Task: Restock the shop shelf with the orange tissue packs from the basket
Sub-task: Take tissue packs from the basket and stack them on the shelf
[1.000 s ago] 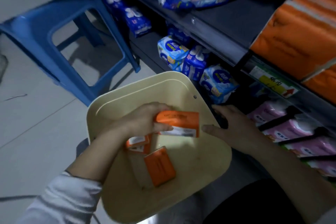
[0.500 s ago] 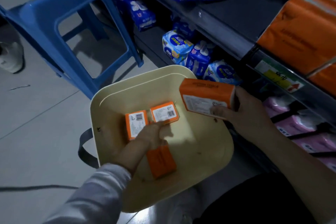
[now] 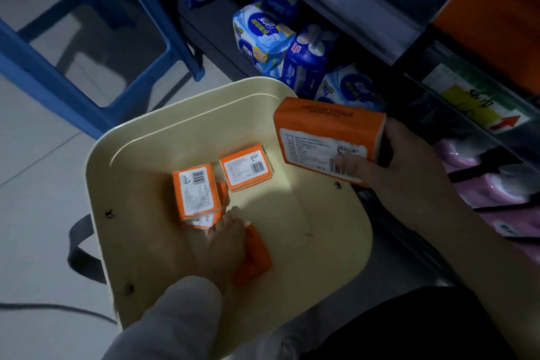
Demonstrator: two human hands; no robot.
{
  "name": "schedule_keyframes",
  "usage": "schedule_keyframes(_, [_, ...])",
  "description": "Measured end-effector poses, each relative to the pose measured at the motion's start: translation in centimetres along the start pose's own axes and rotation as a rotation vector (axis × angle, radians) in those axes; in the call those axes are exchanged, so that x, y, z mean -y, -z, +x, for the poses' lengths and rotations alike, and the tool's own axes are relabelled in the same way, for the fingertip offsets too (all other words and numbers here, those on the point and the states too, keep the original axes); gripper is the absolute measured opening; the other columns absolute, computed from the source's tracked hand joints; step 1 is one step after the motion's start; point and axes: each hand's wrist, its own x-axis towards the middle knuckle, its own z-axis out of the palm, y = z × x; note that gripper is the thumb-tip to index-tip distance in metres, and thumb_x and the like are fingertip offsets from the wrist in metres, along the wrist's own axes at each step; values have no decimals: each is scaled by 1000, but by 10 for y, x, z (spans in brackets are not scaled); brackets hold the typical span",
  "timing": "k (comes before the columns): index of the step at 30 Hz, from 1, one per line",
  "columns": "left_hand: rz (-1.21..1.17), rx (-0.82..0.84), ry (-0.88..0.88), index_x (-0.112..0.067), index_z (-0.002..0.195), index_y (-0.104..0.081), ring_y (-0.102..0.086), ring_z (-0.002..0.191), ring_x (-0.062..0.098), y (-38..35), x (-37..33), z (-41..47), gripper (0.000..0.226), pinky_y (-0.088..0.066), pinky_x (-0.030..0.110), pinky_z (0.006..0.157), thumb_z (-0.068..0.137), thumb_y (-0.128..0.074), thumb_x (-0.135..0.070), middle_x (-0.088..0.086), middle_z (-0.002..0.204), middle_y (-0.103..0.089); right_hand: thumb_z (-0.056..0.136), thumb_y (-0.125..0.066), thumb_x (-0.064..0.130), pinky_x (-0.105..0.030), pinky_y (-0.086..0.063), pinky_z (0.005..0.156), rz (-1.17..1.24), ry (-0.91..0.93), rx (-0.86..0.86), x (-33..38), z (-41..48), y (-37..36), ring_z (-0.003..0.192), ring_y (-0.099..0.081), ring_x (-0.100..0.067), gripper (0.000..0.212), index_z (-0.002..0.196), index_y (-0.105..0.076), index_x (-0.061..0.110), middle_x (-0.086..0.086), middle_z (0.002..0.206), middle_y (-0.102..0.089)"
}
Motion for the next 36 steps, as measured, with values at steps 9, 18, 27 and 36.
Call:
schedule_keyframes(9, [-147,148,-75,-7,124,-42,-55,108,24,46,-14,-3,53,-37,22,73,81,-69,-22,9,120,-55,76,-74,28,-41,-53,85,14,15,0,21,-13,11,90,-63,-11,45,111,-54,8,0,102,-66])
schedule_keyframes(18, [-1111,-10,-166,-32,133,-32,-66,94,20,125,-43,-79,72,-59,39,68,74,-74,-38,3,123,-57,78,-73,26,-27,-49,71,80,-7,-107,40,-38,26,86,-60,-11,35,104,-53,13,-1,103,-62])
schedule_keyframes(27, [-1276,-169,-503,-51,129,-26,-62,89,15,196,-70,-193,51,-58,42,64,97,-50,-20,-15,114,-49,72,-70,24,-24,-43,68,303,304,-361,70,-100,51,68,-52,-10,22,75,-48,22,1,71,-53])
schedule_keyframes(36, [-1495,-280,-657,-25,107,-41,-57,58,11,217,-132,-277,15,-49,26,47,98,-40,-37,5,83,-53,61,-65,8,-41,-30,100,-372,850,-612,80,-177,74,111,-50,-20,40,97,-51,19,-4,117,-63])
